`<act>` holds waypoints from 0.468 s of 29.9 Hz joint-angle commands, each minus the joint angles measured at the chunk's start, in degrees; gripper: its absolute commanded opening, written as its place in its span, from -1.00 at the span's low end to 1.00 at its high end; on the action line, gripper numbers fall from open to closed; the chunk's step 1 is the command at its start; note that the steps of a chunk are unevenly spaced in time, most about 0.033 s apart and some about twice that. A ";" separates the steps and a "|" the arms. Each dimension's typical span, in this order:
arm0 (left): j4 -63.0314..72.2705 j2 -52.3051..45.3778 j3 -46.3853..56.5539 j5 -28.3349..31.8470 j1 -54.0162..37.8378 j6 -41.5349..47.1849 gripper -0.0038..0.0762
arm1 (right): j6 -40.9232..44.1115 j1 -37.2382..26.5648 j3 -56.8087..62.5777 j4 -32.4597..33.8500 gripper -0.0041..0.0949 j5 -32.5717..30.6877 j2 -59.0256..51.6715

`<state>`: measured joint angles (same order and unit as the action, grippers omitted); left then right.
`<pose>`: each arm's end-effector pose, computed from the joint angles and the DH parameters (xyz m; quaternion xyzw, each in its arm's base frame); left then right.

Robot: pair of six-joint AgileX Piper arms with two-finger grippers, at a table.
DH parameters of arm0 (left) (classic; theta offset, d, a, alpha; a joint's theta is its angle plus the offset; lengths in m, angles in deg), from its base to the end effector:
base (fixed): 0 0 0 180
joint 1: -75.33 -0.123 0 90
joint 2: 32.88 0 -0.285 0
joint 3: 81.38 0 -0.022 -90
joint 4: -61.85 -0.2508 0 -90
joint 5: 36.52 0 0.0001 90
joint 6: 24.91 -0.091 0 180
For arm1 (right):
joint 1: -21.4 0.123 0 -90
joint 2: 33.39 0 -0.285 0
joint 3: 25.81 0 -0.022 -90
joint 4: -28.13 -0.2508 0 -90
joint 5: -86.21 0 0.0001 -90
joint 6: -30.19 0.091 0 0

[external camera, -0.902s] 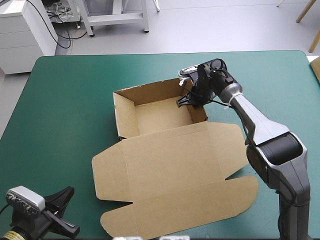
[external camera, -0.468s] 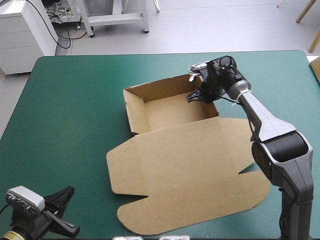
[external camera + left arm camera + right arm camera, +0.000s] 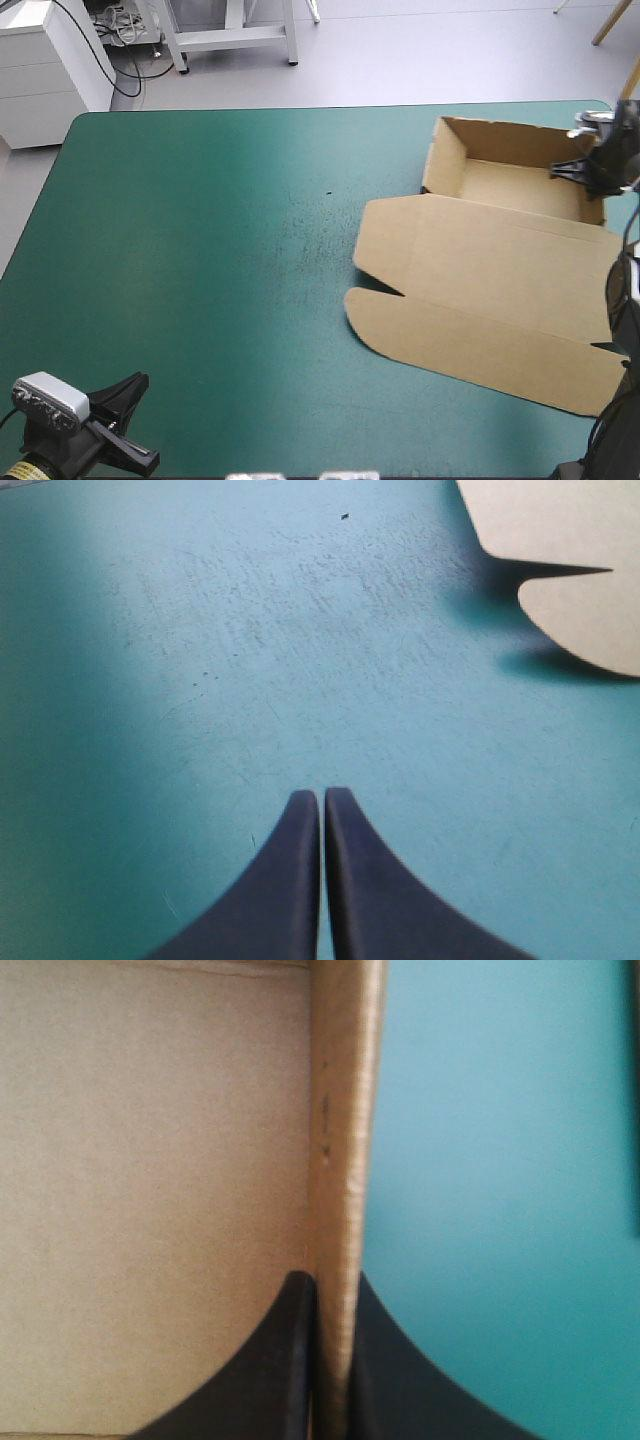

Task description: Fold the box

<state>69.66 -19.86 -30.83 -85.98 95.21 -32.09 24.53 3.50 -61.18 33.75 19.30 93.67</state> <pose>0.0161 -0.0158 0.2834 0.1865 0.8110 -0.1281 0.5396 0.4316 -0.1480 0.2807 0.0942 0.9770 -0.0847 0.1718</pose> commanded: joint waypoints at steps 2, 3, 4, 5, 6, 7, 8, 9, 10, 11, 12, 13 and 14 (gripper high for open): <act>1.01 0.73 -1.26 4.33 0.26 0.47 -0.92 | -1.36 -9.64 -1.87 2.20 -0.96 1.02 -3.15; 1.01 0.73 -1.26 4.33 0.26 0.47 -0.92 | -1.57 -11.97 -1.87 1.34 -0.96 1.02 -3.15; 1.01 0.73 -1.26 4.33 0.26 0.47 -0.92 | -1.57 -13.65 -1.87 0.56 -0.96 1.02 -3.15; 1.01 0.73 -1.26 4.33 0.26 0.47 -0.92 | -1.57 -14.86 -1.87 -0.23 -0.96 1.02 -3.15; 1.01 0.73 -1.26 4.33 0.26 0.47 -0.92 | -1.69 -16.15 -1.87 -1.55 -0.96 1.02 -3.15; 1.01 0.73 -1.26 4.33 0.26 0.47 -0.92 | -2.29 -17.19 -1.87 -3.02 -0.96 1.02 -3.15; 1.01 0.73 -1.26 4.33 0.26 0.47 -0.92 | -2.83 -17.79 -1.87 -4.16 -0.96 1.02 -3.15; 0.79 0.73 -1.26 4.33 0.26 0.47 -0.92 | -3.72 -18.34 -1.87 -5.61 -0.96 0.85 -3.05; 0.67 0.73 -1.26 4.33 0.26 0.47 -0.92 | -4.69 -18.61 -1.87 -6.88 -0.96 0.85 -2.95; 0.54 0.73 -1.26 4.33 0.26 0.47 -0.92 | -4.82 -18.61 -1.87 -7.68 -0.96 0.85 -2.95; 0.46 0.73 -1.26 4.33 0.26 0.47 -0.92 | -4.82 -18.61 -1.87 -8.34 -0.96 0.85 -2.95; 0.46 0.73 -1.26 4.33 0.26 0.47 -0.92 | -4.82 -18.61 -1.87 -9.01 -0.96 0.85 -2.95; 0.46 0.73 -1.26 4.33 0.26 0.47 -0.92 | -5.10 -18.61 -1.87 -9.94 -0.96 0.85 -2.95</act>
<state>69.60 -19.86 -30.83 -85.99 95.21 -32.09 20.35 -14.60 -61.29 25.68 18.86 93.73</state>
